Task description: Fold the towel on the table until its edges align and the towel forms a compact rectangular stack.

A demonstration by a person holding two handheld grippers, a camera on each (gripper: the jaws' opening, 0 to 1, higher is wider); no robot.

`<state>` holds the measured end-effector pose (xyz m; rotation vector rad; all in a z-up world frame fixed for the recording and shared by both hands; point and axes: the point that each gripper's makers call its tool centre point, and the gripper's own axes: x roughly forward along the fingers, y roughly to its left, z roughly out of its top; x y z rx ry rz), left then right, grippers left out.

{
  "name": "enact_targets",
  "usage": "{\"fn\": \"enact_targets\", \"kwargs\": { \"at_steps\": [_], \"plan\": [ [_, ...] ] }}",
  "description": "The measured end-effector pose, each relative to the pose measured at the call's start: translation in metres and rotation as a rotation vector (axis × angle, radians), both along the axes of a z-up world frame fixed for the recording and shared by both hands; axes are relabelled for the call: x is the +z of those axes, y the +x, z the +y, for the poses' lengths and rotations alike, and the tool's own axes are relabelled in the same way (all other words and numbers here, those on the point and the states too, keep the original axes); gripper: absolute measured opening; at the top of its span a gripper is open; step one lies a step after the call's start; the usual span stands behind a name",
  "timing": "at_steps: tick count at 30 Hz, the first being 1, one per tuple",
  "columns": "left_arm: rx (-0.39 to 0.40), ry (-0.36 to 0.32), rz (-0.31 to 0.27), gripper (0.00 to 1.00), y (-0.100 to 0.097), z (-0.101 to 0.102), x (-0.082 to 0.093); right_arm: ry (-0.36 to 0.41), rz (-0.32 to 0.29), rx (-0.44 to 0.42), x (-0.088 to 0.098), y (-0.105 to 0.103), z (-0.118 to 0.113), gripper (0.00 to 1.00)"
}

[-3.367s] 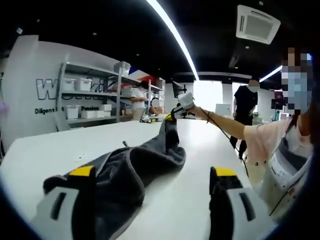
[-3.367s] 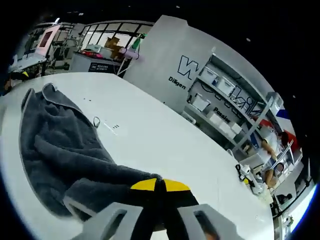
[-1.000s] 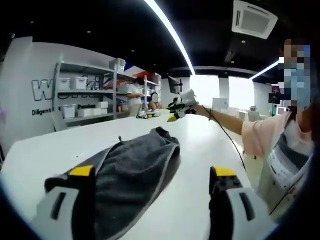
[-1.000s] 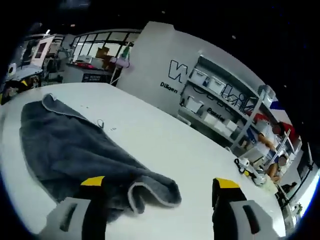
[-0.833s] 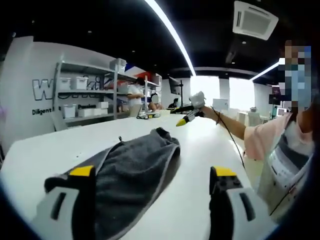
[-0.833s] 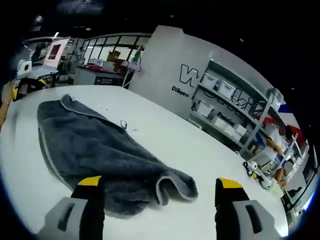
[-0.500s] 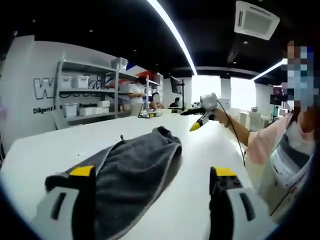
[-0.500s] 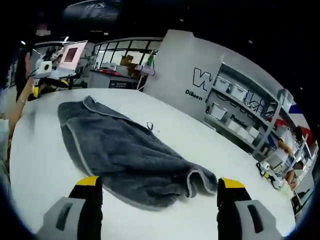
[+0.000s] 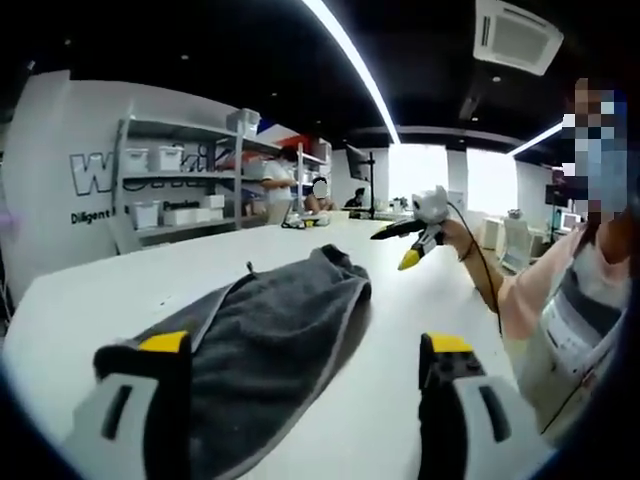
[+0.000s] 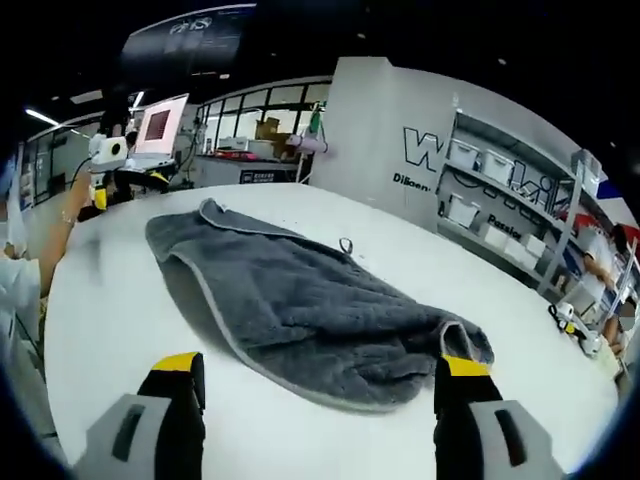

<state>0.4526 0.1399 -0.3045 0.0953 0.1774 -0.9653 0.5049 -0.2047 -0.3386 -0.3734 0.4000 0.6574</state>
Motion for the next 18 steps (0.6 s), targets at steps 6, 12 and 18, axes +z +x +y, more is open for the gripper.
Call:
{"fn": "enact_targets", "kwargs": {
  "at_steps": [6,12,18],
  "plan": [
    [0.01,0.002,0.008,0.99,0.002,0.0,-0.003,0.016,0.001,0.01,-0.01,-0.001,0.002,0.99],
    [0.009,0.003,-0.007,0.99,-0.001,-0.002,0.0,0.016,0.018,0.038,-0.02,-0.011,0.009,0.99],
    [0.005,0.003,-0.008,0.99,-0.001,-0.004,-0.001,0.032,0.006,0.05,-0.018,-0.014,0.007,0.99]
  ]
}}
